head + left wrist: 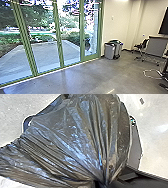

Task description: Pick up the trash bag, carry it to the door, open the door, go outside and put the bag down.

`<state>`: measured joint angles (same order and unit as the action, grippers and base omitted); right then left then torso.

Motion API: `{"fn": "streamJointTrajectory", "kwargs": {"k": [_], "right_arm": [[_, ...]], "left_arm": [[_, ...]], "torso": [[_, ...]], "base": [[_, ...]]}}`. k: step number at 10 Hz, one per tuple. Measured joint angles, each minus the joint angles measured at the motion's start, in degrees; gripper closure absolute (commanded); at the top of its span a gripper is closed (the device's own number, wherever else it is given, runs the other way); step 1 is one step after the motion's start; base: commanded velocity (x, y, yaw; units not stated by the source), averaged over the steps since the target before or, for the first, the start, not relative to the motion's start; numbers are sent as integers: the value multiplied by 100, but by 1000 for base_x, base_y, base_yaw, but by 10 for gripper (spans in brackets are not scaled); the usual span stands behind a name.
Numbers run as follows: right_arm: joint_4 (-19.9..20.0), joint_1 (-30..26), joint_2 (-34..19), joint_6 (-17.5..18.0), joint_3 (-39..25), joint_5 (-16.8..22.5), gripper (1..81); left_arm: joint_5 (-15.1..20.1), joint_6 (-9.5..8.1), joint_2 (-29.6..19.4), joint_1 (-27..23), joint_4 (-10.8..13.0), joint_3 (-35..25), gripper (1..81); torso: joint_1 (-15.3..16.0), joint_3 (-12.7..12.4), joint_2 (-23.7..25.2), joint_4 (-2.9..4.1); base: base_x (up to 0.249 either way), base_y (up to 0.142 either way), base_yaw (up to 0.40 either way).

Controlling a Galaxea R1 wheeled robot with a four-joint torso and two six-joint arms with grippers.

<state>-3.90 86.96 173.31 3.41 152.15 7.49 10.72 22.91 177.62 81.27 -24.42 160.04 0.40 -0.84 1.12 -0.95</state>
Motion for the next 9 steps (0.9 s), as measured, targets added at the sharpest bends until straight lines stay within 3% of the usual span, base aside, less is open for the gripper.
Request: {"fn": "streamJointTrajectory", "kwargs": {"k": [9], "right_arm": [[0, -27, 0, 0, 9, -7, 10]], "left_arm": [[-33, 18, -2, -32, 0, 2, 811]], "torso": [[9, 0, -5, 0]], "base": [[156, 0, 0]]}}
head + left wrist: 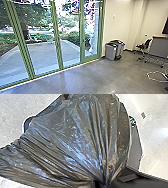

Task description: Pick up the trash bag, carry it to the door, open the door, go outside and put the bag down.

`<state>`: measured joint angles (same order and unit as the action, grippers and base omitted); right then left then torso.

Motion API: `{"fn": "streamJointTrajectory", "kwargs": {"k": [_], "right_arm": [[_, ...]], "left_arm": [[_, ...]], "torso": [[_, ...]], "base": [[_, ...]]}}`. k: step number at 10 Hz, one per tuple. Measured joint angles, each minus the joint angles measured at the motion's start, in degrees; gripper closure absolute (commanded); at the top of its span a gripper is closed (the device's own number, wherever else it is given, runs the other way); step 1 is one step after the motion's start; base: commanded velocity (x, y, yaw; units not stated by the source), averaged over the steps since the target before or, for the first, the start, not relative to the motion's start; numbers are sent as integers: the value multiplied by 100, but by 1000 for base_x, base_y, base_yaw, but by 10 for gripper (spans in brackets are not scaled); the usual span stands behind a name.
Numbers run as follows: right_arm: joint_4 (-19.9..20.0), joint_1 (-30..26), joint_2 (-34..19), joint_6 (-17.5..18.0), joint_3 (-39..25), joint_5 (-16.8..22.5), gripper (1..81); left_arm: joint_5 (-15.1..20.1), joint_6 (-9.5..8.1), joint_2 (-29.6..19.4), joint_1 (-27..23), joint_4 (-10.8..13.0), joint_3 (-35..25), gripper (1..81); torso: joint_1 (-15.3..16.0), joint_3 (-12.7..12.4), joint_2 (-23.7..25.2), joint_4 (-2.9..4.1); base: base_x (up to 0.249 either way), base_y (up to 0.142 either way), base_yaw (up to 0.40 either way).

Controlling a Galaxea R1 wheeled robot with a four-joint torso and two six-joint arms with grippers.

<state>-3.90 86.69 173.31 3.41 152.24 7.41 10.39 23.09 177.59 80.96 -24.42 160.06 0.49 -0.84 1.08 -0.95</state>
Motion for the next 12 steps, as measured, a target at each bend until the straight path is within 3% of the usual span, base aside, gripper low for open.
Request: {"fn": "streamJointTrajectory", "kwargs": {"k": [1, 3, 12], "right_arm": [[0, -2, 0, 0, 0, -11, 10], [0, 61, 0, 0, 0, 11, 10], [0, 16, -2, 0, 5, -20, 10]], "left_arm": [[-63, 91, 0, 21, 0, 0, 811], [-535, 414, 28, 223, 0, 0, 811], [-692, 435, 107, 148, 0, 0, 811]], "torso": [[2, 0, 0, 0], [-6, 0, 2, 0], [-4, 0, 0, 0]], "base": [[127, 0, 0], [133, 0, 0], [137, 0, 0]]}}
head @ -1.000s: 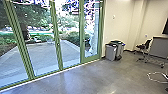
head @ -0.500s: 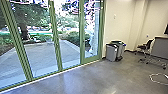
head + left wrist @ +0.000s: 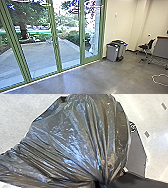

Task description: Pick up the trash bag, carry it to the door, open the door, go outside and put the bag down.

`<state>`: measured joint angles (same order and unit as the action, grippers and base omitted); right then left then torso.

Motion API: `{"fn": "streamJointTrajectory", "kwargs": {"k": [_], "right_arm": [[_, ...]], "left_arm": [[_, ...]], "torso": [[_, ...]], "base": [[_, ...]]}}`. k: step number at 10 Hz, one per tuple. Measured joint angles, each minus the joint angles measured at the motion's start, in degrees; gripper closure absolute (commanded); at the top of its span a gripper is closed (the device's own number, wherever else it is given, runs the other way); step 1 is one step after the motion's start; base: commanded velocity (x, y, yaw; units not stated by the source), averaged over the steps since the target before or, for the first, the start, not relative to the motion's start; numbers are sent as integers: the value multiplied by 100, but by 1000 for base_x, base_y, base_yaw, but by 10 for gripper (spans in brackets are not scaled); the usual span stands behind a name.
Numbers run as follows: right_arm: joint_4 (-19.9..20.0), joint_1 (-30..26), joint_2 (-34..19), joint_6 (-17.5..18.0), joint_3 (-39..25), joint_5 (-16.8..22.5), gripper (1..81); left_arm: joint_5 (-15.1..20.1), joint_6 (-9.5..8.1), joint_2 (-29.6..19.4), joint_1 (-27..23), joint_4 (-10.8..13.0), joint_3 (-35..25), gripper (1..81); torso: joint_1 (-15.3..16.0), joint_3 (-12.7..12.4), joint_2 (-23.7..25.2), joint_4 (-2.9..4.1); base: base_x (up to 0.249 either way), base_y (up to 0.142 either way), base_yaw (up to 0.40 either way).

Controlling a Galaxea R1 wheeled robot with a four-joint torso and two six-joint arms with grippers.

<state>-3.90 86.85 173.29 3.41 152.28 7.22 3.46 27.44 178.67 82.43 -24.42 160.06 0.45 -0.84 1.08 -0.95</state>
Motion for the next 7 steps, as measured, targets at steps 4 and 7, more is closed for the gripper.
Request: {"fn": "streamJointTrajectory", "kwargs": {"k": [4, 7], "right_arm": [[-1, 45, 2, 0, 2, -37, 10], [-1, 50, 2, 0, 9, -35, 10]], "left_arm": [[6, 0, 4, 56, 0, 0, 811], [12, 0, 4, 65, 0, 0, 811]], "torso": [[0, 0, 0, 0], [-2, 0, 0, 0]], "base": [[139, 0, 0], [143, 0, 0]]}}
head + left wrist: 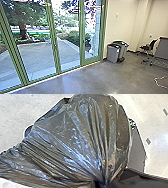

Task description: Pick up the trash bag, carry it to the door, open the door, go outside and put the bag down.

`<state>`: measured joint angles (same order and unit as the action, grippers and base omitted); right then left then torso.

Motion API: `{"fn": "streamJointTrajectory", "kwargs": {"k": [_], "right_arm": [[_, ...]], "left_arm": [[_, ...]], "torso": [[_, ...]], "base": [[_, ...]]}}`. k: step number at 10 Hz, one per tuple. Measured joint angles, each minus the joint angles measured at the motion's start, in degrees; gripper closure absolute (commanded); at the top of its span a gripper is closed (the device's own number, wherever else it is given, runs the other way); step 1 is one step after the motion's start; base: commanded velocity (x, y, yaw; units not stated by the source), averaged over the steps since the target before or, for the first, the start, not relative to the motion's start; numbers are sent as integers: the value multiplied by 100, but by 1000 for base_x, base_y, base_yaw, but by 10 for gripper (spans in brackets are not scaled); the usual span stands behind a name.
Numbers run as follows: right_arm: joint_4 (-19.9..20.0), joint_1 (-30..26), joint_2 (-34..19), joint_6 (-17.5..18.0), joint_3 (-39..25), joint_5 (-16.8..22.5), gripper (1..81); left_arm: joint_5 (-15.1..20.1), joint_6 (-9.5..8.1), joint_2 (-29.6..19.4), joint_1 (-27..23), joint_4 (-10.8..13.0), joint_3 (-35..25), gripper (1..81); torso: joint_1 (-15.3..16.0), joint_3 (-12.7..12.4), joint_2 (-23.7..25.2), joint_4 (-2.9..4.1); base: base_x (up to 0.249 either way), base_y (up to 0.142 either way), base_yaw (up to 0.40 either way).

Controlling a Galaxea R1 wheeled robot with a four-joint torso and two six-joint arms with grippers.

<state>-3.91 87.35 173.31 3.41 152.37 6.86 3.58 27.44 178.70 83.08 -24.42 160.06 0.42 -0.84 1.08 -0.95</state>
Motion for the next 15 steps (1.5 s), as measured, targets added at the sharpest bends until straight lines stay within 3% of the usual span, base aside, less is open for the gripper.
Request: {"fn": "streamJointTrajectory", "kwargs": {"k": [15], "right_arm": [[-18, 9, 0, 0, 17, -17, 10]], "left_arm": [[-1, 20, 2, 10, 0, 9, 811]], "torso": [[-11, -2, 2, 0]], "base": [[157, -61, 0]]}}
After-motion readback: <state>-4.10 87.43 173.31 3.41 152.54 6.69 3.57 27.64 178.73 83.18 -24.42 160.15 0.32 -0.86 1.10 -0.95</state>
